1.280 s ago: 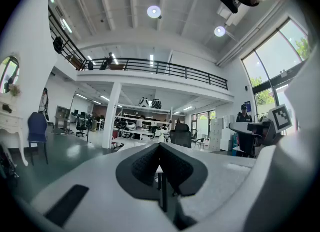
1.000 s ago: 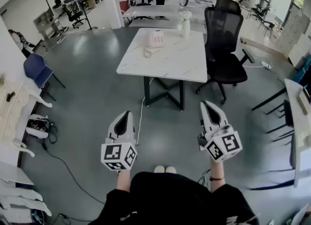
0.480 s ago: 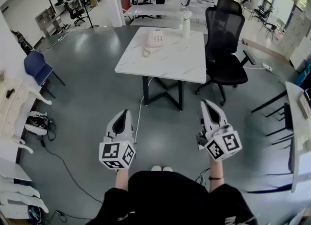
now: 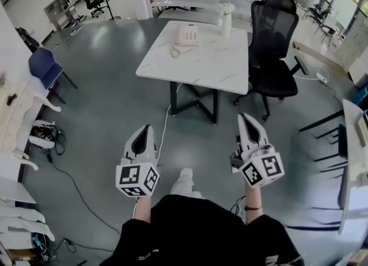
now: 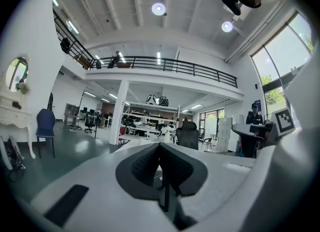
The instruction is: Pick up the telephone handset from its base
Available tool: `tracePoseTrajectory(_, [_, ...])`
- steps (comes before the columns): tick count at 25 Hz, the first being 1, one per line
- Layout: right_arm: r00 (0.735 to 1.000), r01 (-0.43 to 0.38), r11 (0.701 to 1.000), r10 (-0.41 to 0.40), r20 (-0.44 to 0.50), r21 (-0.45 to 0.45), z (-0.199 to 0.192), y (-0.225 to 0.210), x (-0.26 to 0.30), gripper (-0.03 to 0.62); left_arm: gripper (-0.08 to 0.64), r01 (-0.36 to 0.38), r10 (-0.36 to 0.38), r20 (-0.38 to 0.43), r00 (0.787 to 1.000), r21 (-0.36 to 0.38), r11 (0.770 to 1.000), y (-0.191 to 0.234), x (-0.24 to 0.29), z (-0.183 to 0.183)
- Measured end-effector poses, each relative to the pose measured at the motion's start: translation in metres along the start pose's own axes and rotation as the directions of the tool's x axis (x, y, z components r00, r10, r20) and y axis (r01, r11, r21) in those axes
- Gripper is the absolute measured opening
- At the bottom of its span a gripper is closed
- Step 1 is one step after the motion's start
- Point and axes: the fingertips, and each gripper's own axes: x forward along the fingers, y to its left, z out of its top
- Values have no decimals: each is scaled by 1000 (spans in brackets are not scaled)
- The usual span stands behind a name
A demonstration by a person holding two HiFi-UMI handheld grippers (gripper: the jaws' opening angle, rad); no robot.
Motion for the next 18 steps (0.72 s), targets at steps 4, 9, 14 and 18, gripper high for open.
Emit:
tracePoseTrajectory(4, [1000, 7, 1000, -7, -8, 18, -10, -11, 12, -9, -2, -2, 2, -9, 1000, -7, 1000, 5, 19, -5])
tracePoseTrajectory(9, [1000, 12, 1000, -12, -12, 24, -20, -30, 45, -9, -2, -17, 17, -9, 1000, -22, 1000, 22, 55, -8])
tracePoseTrajectory(14, [1000, 17, 1000, -17, -6, 16, -23, -50, 91, -9, -2, -13, 13, 0, 1000, -18, 1000, 41, 105, -2])
tracePoseTrajectory(18, [1000, 22, 1000, -22, -10, -12, -21, -64, 126, -9, -2, 6, -6, 2, 1000, -27, 1000, 51, 144, 4])
